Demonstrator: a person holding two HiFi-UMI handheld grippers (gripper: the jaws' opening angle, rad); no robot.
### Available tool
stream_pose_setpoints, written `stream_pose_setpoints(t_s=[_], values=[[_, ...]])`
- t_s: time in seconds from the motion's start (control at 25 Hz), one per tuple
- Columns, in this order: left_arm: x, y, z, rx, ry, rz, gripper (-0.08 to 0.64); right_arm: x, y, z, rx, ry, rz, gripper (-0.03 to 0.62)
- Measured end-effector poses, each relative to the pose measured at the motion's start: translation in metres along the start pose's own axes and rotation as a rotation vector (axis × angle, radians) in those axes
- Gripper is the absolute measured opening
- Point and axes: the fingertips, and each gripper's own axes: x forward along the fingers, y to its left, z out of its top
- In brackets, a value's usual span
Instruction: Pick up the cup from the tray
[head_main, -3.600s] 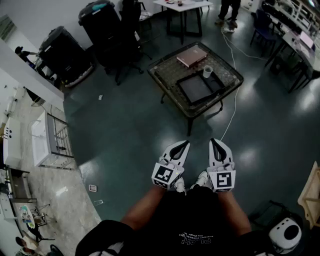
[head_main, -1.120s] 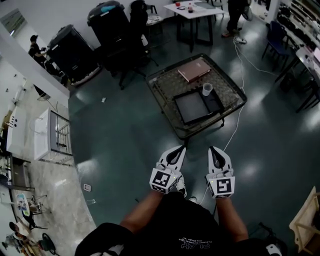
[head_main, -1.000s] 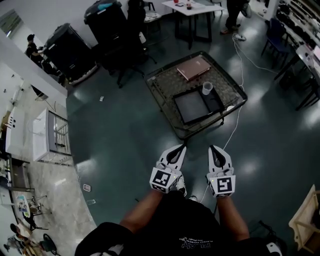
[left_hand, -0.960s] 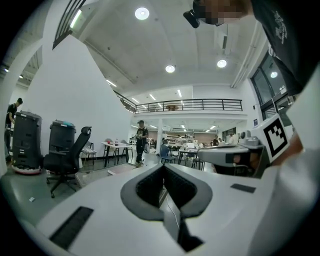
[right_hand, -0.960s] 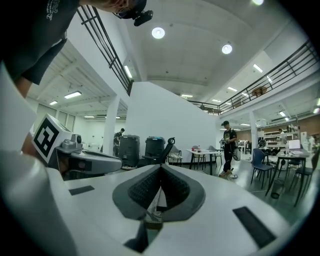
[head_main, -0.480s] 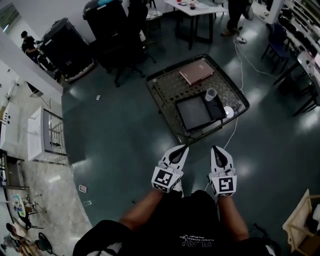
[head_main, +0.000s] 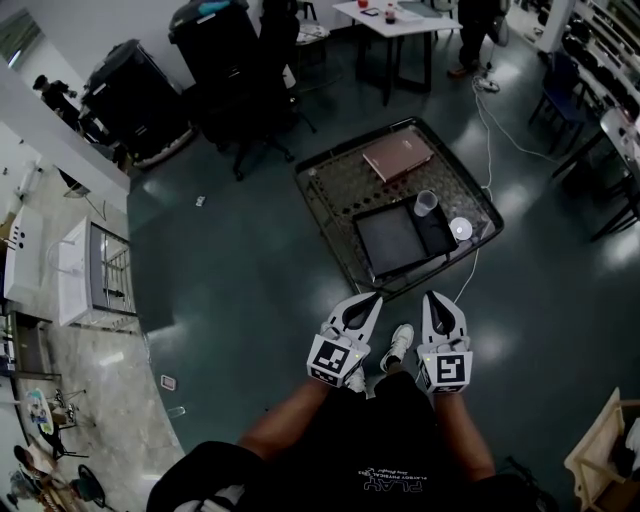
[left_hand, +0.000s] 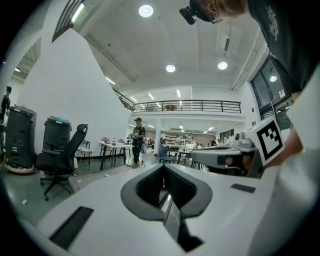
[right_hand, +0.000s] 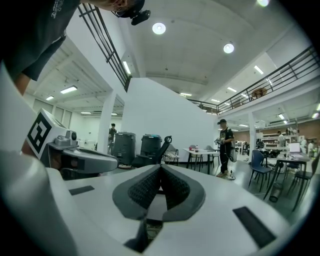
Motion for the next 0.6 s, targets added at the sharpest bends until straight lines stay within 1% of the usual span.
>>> stream_pose_setpoints(t_s=[0.2,0.6], values=[[0.023,0.008,0.0,0.022,0.013,0.005,0.009,0.017,-0.015,-0.008,-0.011,0.017,0.016,0.008],[0.082,0.023,0.003,0.021,0.031,0.034,0.009,0.057,-0.061,-0.015,-0.004,0.04,0.058,0.008]])
